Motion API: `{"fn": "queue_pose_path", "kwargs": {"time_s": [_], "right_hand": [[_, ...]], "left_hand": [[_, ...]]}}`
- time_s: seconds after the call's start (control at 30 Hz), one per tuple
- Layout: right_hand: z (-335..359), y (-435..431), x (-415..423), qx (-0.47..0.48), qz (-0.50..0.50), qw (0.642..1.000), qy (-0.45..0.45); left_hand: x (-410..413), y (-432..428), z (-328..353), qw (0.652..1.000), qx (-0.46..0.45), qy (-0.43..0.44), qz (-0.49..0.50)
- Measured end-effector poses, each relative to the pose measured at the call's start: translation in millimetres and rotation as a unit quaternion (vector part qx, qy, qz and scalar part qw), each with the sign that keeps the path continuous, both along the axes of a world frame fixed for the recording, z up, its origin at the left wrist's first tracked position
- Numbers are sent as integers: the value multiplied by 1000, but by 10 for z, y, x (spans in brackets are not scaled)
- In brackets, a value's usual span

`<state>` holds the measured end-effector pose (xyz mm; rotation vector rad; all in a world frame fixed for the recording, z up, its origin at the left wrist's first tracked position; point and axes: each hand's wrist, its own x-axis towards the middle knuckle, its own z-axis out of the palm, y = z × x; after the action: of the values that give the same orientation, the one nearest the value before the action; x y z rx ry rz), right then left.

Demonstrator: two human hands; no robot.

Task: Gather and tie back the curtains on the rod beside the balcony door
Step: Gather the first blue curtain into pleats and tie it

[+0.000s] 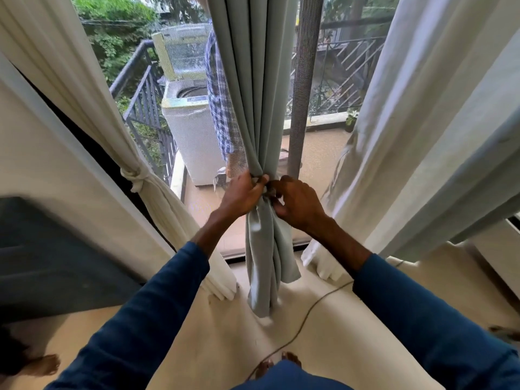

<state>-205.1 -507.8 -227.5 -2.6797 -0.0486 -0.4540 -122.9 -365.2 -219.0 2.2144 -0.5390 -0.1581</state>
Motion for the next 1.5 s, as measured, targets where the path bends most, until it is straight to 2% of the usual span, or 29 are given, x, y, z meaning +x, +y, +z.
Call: {"fn": "queue_pose_path", "kwargs": {"time_s": [0.1,0.23,0.57,0.7,0.77,0.87,0.93,1.03,1.1,1.23,1.5], "right_hand": [[-37,-19,15,39,5,999,-30],[-10,-65,111,84,7,996,-18],[111,-115,316,120,18,992,36],[106,-149,295,133,38,990,25],[37,-228,246,130,21,991,18],[-62,-415,106,145,-19,989,-6],[-82,-581,-7,162,-30,986,-42],[-78,-891,-156,149,-58,984,-82],[-3,-1143,-228,127,-93,984,-79],[330,-1684,-319,121,-137,976,-118],[1015,-2776,-445,128,-148,952,-234]], "left_hand": [[23,25,-18,998,-38,-44,24],[104,24,15,992,-52,-106,48],[310,-134,47,994,-53,-98,18],[198,-169,5,994,-46,-95,35],[70,-197,-57,994,-30,-95,49],[-91,-273,-182,996,64,-60,36],[-151,-377,-212,994,104,-34,6],[-198,-600,-85,990,117,-57,-61],[-179,-788,58,988,98,-61,-99],[-93,-1221,430,986,71,-104,-113],[-45,-2240,1204,976,-51,-201,-64]]}}
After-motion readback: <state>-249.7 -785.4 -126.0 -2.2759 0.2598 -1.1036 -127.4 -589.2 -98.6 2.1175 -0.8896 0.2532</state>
